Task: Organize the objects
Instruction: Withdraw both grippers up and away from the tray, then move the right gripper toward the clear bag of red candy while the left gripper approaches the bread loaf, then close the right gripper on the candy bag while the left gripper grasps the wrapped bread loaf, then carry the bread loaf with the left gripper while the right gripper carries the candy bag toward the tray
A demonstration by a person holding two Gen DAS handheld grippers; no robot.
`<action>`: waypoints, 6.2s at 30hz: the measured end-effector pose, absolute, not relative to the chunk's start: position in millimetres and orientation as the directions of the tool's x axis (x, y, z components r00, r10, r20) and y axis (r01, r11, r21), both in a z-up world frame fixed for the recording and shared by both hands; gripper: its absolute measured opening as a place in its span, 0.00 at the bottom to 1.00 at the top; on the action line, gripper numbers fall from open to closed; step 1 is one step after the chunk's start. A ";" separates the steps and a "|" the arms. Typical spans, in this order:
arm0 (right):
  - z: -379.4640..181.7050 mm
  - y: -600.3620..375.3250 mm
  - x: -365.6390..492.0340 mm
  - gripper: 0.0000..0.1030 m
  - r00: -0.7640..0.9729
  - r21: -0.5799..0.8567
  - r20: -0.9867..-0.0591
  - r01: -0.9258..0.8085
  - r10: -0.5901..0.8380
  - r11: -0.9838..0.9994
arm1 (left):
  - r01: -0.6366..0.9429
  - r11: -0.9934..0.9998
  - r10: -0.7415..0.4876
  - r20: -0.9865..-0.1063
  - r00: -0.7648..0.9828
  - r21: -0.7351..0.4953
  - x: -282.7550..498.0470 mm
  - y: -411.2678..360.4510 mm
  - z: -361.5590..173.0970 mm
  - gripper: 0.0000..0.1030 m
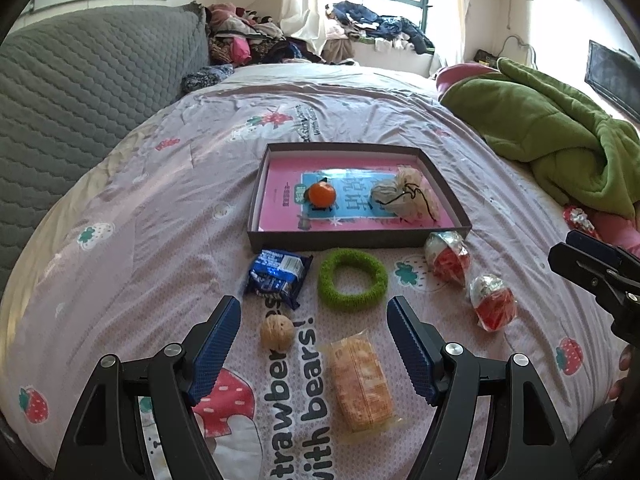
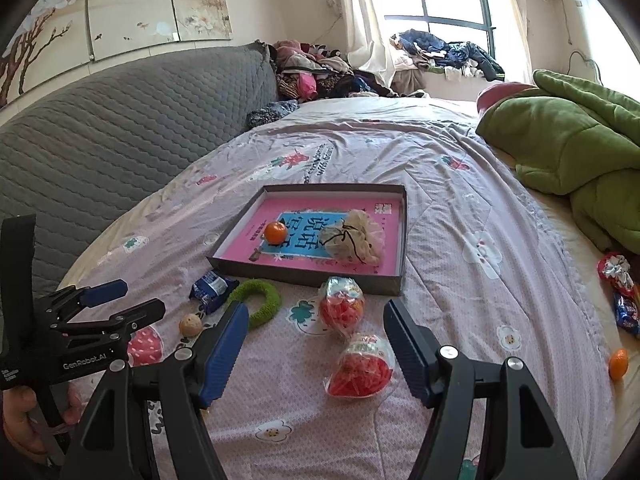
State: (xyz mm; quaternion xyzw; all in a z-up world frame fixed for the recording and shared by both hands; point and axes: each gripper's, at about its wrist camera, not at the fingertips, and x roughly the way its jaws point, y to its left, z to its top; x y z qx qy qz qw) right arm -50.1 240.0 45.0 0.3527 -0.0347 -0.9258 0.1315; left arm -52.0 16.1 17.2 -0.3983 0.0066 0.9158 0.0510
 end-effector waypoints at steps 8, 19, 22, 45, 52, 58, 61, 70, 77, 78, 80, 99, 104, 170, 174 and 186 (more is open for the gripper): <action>31.8 239.3 -50.8 0.68 -0.703 0.126 -0.671 0.206 -0.236 -0.970 | -0.107 -0.994 0.093 -0.750 -0.655 -0.030 -44.2 22.5 0.5 0.75; 7.0 237.0 -52.6 0.67 -0.681 0.041 -0.717 0.172 -0.149 -0.984 | -0.120 -0.992 0.100 -0.778 -0.620 -0.032 -40.3 33.9 -26.3 0.75; 2.8 235.8 -53.5 0.68 -0.673 0.037 -0.725 0.175 -0.147 -0.984 | -0.120 -0.992 0.103 -0.781 -0.616 -0.036 -39.3 34.2 -28.9 0.75; -11.4 227.1 -52.3 0.67 -0.625 0.017 -0.769 0.190 -0.134 -0.982 | -0.096 -0.994 0.098 -0.809 -0.580 -0.052 -34.3 38.6 -37.0 0.75; -17.3 231.3 -54.9 0.67 -0.613 0.018 -0.780 0.176 -0.124 -0.984 | -0.100 -0.994 0.099 -0.820 -0.563 -0.052 -35.4 42.5 -44.1 0.75; -17.9 232.7 -54.9 0.67 -0.612 0.017 -0.781 0.177 -0.123 -0.984 | -0.096 -0.994 0.096 -0.838 -0.538 -0.052 -36.2 44.0 -49.2 0.75; -18.9 231.8 -55.6 0.67 -0.610 0.019 -0.782 0.179 -0.126 -0.984 | -0.088 -0.995 0.091 -0.847 -0.524 -0.052 -36.5 44.7 -51.9 0.75; -30.4 236.4 -63.0 0.67 -0.606 0.033 -0.787 0.148 -0.117 -0.988 | -0.074 -0.996 0.084 -0.857 -0.509 -0.053 -40.4 44.8 -56.6 0.75; -40.6 240.1 -72.6 0.67 -0.607 0.022 -0.789 0.117 -0.089 -0.993 | -0.074 -0.996 0.086 -0.860 -0.503 -0.057 -44.3 47.6 -62.8 0.75; -42.1 240.7 -73.9 0.67 -0.606 0.020 -0.791 0.112 -0.084 -0.994 | -0.073 -0.996 0.087 -0.861 -0.501 -0.058 -44.7 47.6 -63.2 0.75; -44.7 241.9 -76.0 0.67 -0.603 0.021 -0.794 0.106 -0.081 -0.994 | -0.072 -0.995 0.090 -0.861 -0.500 -0.062 -46.1 47.3 -64.4 0.75; -60.3 242.5 -98.8 0.67 -0.594 0.035 -0.801 0.079 -0.075 -0.996 | -0.013 -0.998 0.054 -0.874 -0.483 -0.054 -66.4 38.5 -79.7 0.75; -68.1 246.3 -107.1 0.67 -0.580 0.059 -0.810 0.060 -0.083 -0.996 | 0.003 -0.999 0.041 -0.876 -0.481 -0.048 -71.2 38.4 -83.7 0.75; -56.0 189.4 -64.4 0.51 -0.548 0.121 -0.789 0.308 -0.280 -0.944 | -0.077 -0.997 0.066 -0.794 -0.604 -0.024 -48.6 28.3 -51.8 0.38; -49.9 186.1 -62.2 0.51 -0.562 0.119 -0.775 0.320 -0.290 -0.940 | -0.077 -0.997 0.057 -0.780 -0.624 -0.012 -47.8 28.5 -46.6 0.38; -21.3 180.8 -57.4 0.51 -0.641 0.115 -0.709 0.306 -0.294 -0.945 | -0.075 -0.997 0.062 -0.741 -0.669 -0.015 -50.0 27.4 -29.8 0.38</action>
